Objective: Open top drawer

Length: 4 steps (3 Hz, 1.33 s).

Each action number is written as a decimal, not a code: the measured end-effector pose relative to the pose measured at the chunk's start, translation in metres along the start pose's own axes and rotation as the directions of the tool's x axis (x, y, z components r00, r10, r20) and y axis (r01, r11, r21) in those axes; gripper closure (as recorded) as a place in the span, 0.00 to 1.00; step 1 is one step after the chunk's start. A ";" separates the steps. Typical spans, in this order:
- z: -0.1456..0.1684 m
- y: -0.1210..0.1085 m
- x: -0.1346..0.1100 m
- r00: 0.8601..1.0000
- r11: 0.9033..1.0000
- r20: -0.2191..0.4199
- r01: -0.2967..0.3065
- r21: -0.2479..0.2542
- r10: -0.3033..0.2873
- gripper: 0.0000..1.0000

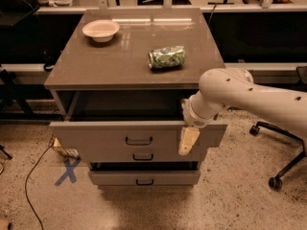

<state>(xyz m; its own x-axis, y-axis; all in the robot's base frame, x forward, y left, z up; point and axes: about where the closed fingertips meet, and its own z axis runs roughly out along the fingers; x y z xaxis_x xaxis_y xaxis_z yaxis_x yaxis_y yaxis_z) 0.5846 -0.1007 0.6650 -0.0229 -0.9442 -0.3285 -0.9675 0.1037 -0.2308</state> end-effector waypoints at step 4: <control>0.022 0.023 -0.026 0.991 0.975 0.024 0.131 -0.178 -0.129 0.19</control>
Offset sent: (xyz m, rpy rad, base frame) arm -0.0180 0.0299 0.0014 0.0182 0.0960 0.2041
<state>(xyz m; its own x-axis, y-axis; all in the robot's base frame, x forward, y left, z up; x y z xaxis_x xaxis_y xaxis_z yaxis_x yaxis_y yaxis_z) 0.5687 -0.0670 0.6476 0.1078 -0.9419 -0.3181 -0.9914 -0.0780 -0.1050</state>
